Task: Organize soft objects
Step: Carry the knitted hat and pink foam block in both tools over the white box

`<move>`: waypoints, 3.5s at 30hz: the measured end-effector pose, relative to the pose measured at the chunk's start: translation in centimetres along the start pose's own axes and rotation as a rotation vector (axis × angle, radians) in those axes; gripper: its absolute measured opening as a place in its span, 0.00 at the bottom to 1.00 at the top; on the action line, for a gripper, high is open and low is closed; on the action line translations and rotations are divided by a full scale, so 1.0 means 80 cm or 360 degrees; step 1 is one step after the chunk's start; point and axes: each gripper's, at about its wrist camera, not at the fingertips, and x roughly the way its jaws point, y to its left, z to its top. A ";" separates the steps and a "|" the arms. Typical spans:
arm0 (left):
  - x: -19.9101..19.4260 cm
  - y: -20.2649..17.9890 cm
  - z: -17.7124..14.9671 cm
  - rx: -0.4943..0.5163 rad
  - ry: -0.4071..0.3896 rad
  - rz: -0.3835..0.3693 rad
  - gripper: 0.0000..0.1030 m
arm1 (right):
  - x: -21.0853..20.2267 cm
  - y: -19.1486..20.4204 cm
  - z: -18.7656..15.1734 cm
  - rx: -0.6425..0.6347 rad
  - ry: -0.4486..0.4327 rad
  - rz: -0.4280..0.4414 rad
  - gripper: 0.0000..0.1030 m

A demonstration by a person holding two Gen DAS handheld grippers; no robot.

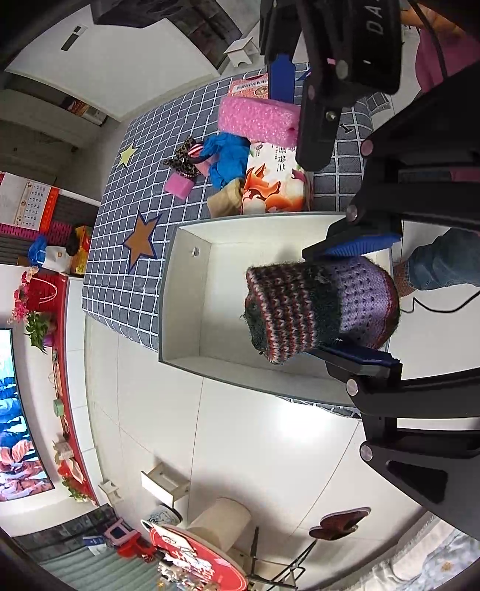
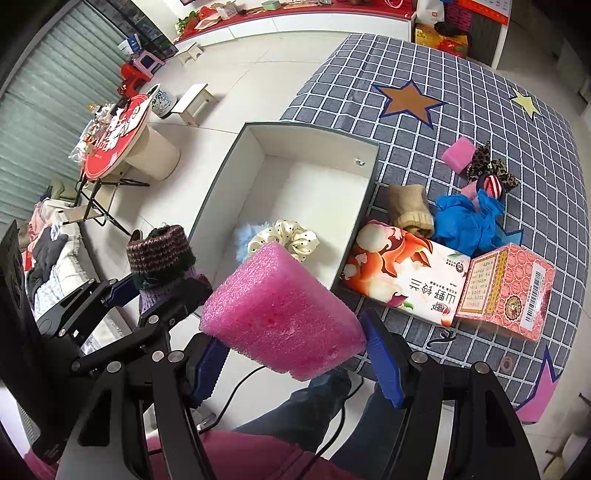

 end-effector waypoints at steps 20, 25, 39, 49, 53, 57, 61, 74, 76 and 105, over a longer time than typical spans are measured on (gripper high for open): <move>0.005 0.007 0.000 -0.0021 0.0034 0.0025 0.44 | 0.007 -0.010 0.001 0.0058 0.0024 0.0043 0.68; 0.007 0.005 0.000 -0.0009 0.0050 0.0031 0.44 | 0.011 -0.011 0.001 0.0072 0.0042 0.0059 0.68; 0.010 -0.001 0.001 0.0035 0.0059 0.0015 0.44 | 0.007 -0.015 0.003 0.0092 0.0018 0.0067 0.68; 0.012 0.004 -0.004 0.0004 0.0081 0.0021 0.44 | 0.013 -0.012 0.002 0.0078 0.0037 0.0078 0.68; 0.010 0.006 -0.002 -0.0010 0.0066 0.0033 0.44 | 0.014 -0.012 0.004 0.0074 0.0040 0.0077 0.68; 0.010 0.007 0.000 -0.0013 0.0064 0.0026 0.44 | 0.013 -0.013 0.007 0.0076 0.0031 0.0075 0.68; 0.011 0.007 0.003 -0.0013 0.0065 0.0019 0.44 | 0.011 -0.014 0.008 0.0080 0.0028 0.0068 0.68; 0.022 0.008 0.006 -0.0007 0.0112 0.0015 0.44 | 0.021 -0.020 0.015 0.0118 0.0066 0.0083 0.68; 0.023 0.009 0.008 -0.0011 0.0111 0.0012 0.44 | 0.021 -0.021 0.017 0.0121 0.0065 0.0080 0.68; 0.061 0.022 0.056 -0.0043 0.0147 -0.0028 0.44 | 0.030 -0.027 0.080 0.0172 0.0023 0.0085 0.68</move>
